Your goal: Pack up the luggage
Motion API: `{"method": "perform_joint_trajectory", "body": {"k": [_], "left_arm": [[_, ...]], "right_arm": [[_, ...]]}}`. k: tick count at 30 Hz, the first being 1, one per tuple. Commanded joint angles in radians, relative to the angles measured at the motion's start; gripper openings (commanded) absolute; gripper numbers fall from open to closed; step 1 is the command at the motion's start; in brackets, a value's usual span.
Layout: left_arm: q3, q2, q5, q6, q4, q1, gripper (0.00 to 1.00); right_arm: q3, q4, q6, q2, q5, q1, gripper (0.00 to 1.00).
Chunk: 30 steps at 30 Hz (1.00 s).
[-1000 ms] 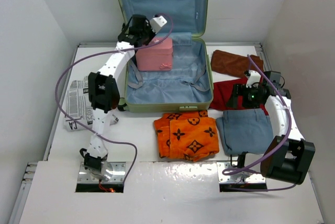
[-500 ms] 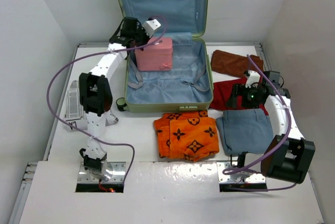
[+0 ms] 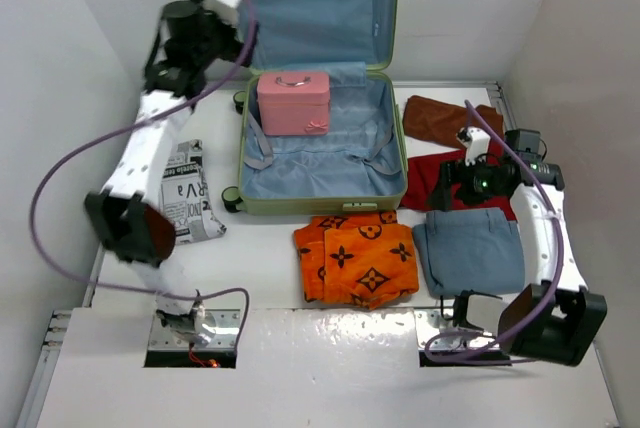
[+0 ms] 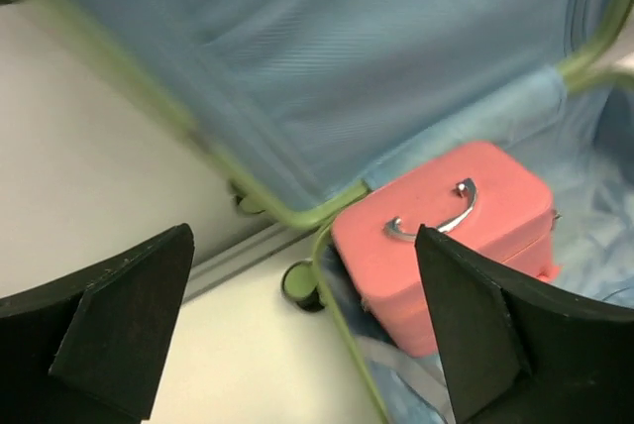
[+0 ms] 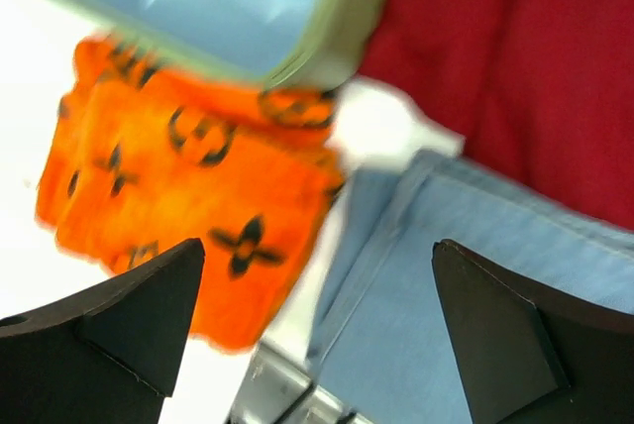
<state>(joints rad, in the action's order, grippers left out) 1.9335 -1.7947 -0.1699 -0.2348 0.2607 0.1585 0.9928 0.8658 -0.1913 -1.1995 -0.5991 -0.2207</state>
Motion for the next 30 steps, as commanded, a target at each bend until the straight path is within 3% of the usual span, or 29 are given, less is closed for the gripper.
{"method": "perform_joint_trajectory", "body": {"k": [1,6,8,12,19,24,30], "left_arm": [[-0.123,0.22,0.026,0.187,-0.023,-0.086,1.0],[-0.453,0.478,-0.02,0.276,0.006,-0.169,1.0],[-0.539,0.558,-0.02,0.285,0.006,-0.183,1.0],[-0.692,0.716,-0.034,0.285,0.015,-0.205,1.0],[-0.74,0.79,-0.025,0.304,0.025,-0.264,1.0],[-0.749,0.799,-0.043,0.322,0.014,-0.284,1.0],[-0.803,0.799,-0.054,0.342,-0.035,-0.303,1.0]], "right_arm": [[0.026,0.243,-0.168,0.048,-0.091,0.023,0.97],[-0.103,0.36,-0.168,0.078,-0.156,0.047,0.98],[-0.135,0.265,-0.012,0.092,-0.186,0.06,1.0],[-0.14,0.214,0.087,-0.015,-0.099,0.201,1.0],[-0.169,0.119,0.183,-0.165,0.013,0.391,1.0],[-0.212,0.012,0.37,-0.238,0.065,0.367,1.0],[-0.382,-0.238,0.552,-0.106,0.168,0.382,1.0]]}}
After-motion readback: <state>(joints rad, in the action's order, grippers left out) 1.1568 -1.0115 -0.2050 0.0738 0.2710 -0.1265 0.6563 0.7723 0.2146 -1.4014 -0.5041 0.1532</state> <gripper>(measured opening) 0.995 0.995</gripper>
